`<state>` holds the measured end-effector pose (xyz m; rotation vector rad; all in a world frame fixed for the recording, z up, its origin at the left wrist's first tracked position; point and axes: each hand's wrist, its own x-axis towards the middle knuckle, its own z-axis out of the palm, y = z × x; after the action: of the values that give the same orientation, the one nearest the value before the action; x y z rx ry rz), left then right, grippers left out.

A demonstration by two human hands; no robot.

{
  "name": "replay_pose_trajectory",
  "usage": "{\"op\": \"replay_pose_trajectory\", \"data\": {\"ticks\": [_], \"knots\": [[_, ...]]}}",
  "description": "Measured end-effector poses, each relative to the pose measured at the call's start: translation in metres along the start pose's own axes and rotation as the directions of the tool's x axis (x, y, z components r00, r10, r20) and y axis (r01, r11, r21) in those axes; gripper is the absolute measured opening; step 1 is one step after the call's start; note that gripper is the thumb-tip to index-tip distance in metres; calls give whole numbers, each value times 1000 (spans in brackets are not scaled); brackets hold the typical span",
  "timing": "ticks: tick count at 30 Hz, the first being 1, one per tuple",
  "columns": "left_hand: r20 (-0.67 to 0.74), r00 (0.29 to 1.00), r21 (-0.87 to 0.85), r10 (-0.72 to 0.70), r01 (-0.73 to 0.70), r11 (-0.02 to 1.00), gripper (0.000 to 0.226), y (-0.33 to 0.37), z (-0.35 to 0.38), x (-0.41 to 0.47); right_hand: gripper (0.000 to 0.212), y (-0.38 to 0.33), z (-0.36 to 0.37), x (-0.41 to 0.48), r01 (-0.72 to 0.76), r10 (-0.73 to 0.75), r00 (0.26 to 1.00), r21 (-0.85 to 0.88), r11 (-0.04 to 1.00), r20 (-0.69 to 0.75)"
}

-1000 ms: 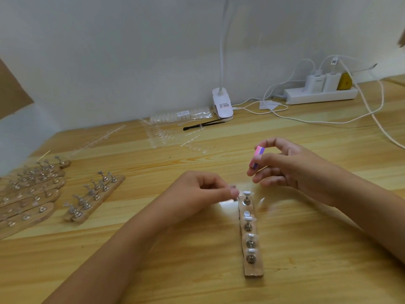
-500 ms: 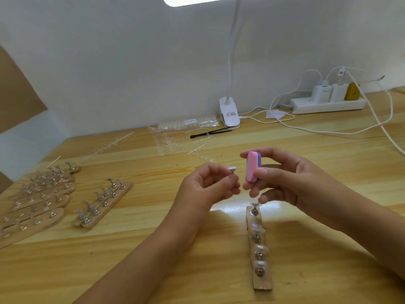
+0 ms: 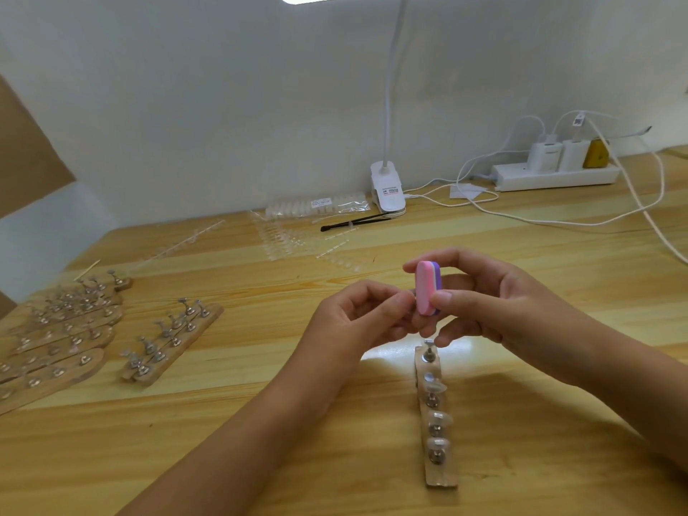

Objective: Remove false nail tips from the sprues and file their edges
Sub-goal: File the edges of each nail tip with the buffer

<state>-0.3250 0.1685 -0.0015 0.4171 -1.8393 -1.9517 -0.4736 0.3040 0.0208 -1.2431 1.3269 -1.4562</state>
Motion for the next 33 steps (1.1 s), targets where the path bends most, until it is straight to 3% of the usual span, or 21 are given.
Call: {"op": "replay_pose_trajectory", "data": {"ticks": [8,15,24,30,33], "knots": [[108,987,-222,-117,139,965,38,0,-3,3,27,0,0,-1,-12,13,998,-12,1000,64],[192,977,-204,-90,129,970,32,4,-4,2,27,1,0,-1,36,-35,995,-9,999,91],[82,993,-33,88,-86,996,31,0,-1,0,34,1,-1,-2,41,-45,992,30,999,117],[-8,999,-51,46,-46,998,31,-1,-1,1,43,-4,1,-1,53,-61,996,126,991,67],[-38,998,-56,40,-42,998,34,0,-3,2,31,-6,-1,-1,44,-40,999,124,991,-31]]}}
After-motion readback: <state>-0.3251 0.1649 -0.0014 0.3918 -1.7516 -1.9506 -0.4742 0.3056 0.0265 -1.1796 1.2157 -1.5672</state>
